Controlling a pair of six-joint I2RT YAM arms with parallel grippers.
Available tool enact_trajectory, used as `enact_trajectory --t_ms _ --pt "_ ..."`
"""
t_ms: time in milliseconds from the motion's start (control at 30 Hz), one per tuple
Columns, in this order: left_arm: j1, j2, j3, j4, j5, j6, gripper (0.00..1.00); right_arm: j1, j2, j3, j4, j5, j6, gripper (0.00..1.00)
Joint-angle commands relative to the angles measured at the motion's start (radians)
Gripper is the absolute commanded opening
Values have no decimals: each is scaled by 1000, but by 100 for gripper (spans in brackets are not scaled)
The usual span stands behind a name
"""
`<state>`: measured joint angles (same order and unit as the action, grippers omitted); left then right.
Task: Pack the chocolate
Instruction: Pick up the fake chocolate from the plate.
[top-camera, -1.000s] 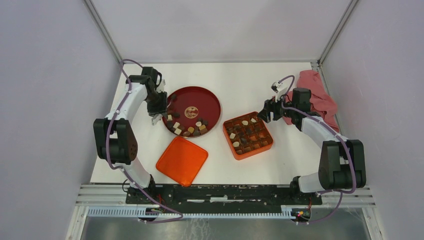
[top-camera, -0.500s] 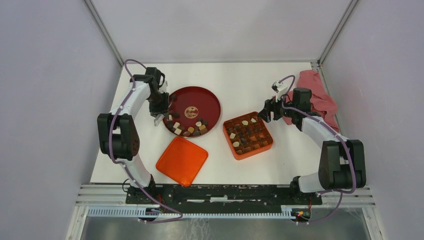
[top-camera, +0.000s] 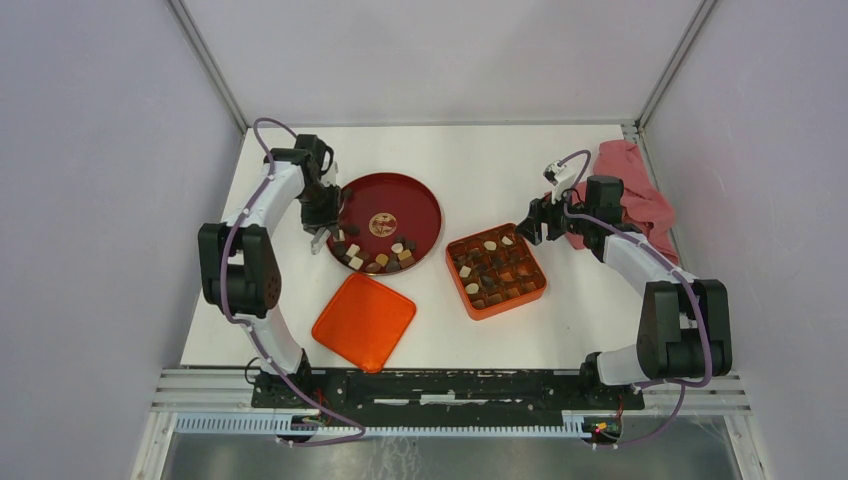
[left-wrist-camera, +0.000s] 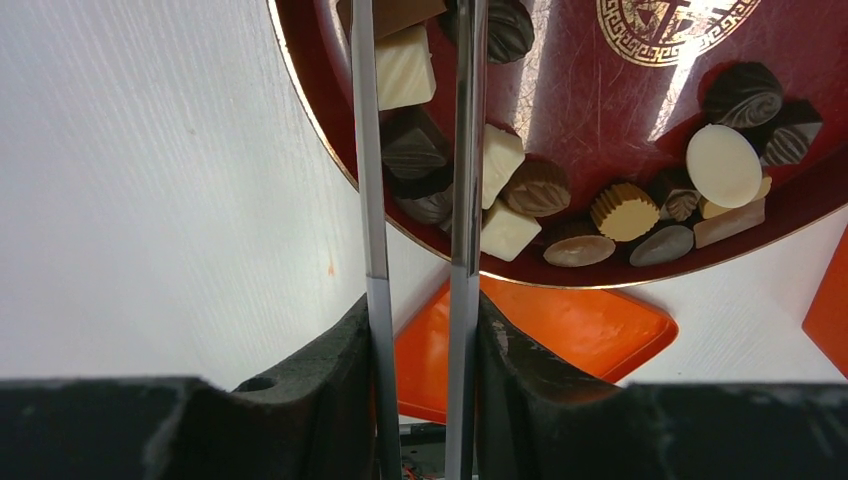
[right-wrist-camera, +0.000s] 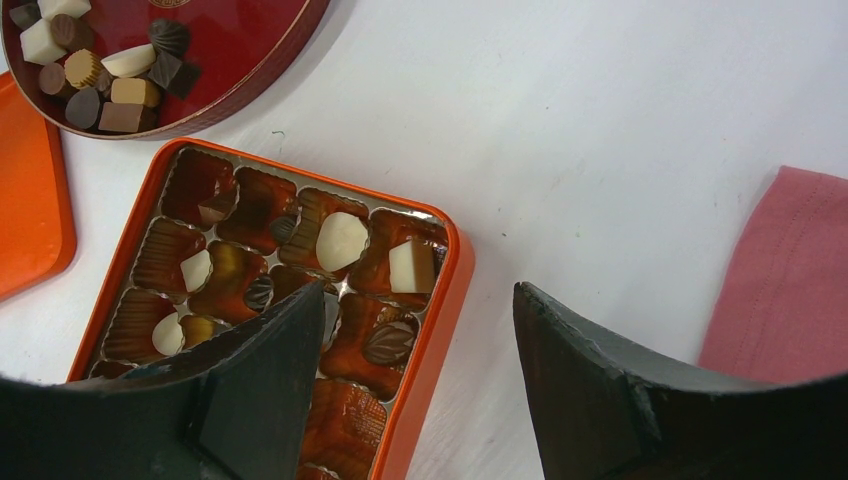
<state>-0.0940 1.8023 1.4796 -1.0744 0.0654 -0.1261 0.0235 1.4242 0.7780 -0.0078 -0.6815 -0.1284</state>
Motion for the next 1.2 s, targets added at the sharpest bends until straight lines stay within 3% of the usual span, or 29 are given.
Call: enact_trajectory --t_ms 0,400,600,733,967,1167 --pt "-4 -74 43 33 40 -41 2 -5 -17 5 35 -26 4 75" --pt "-3 -180 -50 130 198 -72 2 -6 -30 1 19 -14 -23 75" --pt "-3 -256 -146 216 304 -79 2 3 -25 7 -22 -32 -85 83" --pt "-5 -311 -221 274 359 -104 2 60 -13 25 -78 50 -166 86" --pt "-6 -370 -301 323 387 -132 2 120 62 109 -122 307 -127 77" --pt "-9 -395 -325 330 393 -137 2 147 141 157 -141 338 -93 64"
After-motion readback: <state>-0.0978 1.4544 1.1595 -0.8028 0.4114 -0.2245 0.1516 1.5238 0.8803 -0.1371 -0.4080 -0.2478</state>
